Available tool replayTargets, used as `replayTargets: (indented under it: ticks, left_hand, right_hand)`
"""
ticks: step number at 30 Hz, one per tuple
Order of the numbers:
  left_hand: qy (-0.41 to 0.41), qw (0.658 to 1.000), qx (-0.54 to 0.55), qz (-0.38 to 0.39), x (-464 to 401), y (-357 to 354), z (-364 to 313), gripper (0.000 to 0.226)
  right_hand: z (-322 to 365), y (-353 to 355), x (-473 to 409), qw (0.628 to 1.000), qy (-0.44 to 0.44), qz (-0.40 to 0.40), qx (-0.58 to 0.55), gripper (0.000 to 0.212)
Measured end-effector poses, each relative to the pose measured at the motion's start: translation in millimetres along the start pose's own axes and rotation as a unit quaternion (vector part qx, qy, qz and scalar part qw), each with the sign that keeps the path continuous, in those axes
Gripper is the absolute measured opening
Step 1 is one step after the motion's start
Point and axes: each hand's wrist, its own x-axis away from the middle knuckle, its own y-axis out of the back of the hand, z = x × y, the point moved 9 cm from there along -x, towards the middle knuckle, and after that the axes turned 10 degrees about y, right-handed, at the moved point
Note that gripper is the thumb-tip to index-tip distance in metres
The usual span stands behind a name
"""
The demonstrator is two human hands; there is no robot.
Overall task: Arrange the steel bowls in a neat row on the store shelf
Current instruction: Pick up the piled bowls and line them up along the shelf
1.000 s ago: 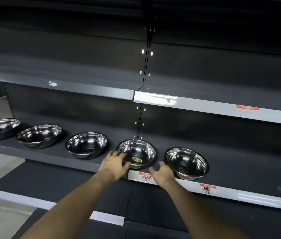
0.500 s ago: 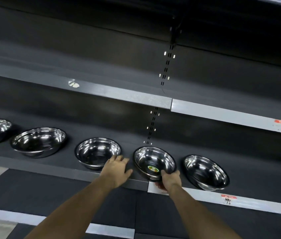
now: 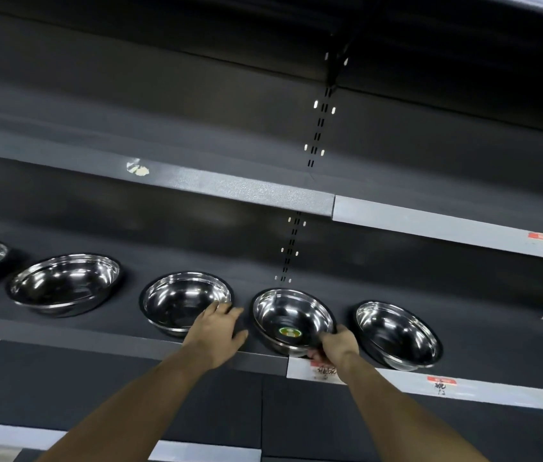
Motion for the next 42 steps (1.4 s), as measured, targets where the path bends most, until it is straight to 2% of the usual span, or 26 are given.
replayTargets:
  ticks: [3, 8, 13, 17, 19, 30, 33, 37, 42]
  left_hand:
    - [-0.001, 1.000, 0.001, -0.002, -1.4, 0.5, -6.2, 0.060]
    - [0.001, 1.000, -0.007, 0.008, -1.1, -5.3, -12.0, 0.060]
    - [0.008, 1.000, -0.010, 0.007, -2.1, -5.3, -13.9, 0.060]
    - [0.023, 1.000, -0.008, -0.003, -4.2, 1.4, -12.9, 0.060]
    - [0.039, 0.999, -0.007, 0.000, -5.4, 5.1, -9.3, 0.060]
    - [0.137, 0.989, -0.050, -0.013, 12.9, 38.5, 63.5, 0.060]
    - [0.162, 0.986, -0.041, -0.010, 21.2, 43.4, 94.2, 0.061]
    - [0.171, 0.985, -0.027, -0.014, 23.0, 46.7, 130.2, 0.062]
    - [0.152, 0.988, -0.006, -0.013, 12.6, 46.9, 172.9, 0.060]
  right_hand:
    - [-1.2, -3.2, -0.2, 1.000, 0.004, 0.014, -0.017, 0.013]
    - [-4.1, -6.0, -1.8, 0.999, 0.011, 0.026, -0.027, 0.024]
    - [-7.5, -1.2, -4.2, 1.000, 0.016, 0.013, -0.014, 0.020]
    - [14.2, 21.2, -1.2, 0.980, 0.120, -0.085, 0.133, 0.043]
    - [30.6, 19.4, 3.5, 0.972, 0.165, -0.101, 0.135, 0.044]
    - [77.9, -113.1, 14.5, 0.976, 0.196, 0.097, 0.016, 0.009]
    - [75.7, -150.9, 28.2, 0.970, 0.191, 0.147, 0.036, 0.016]
    - [60.9, -196.5, 46.5, 0.966, 0.125, 0.213, 0.077, 0.036]
    - [52.6, -230.6, 49.9, 0.982, 0.044, 0.175, 0.055, 0.051]
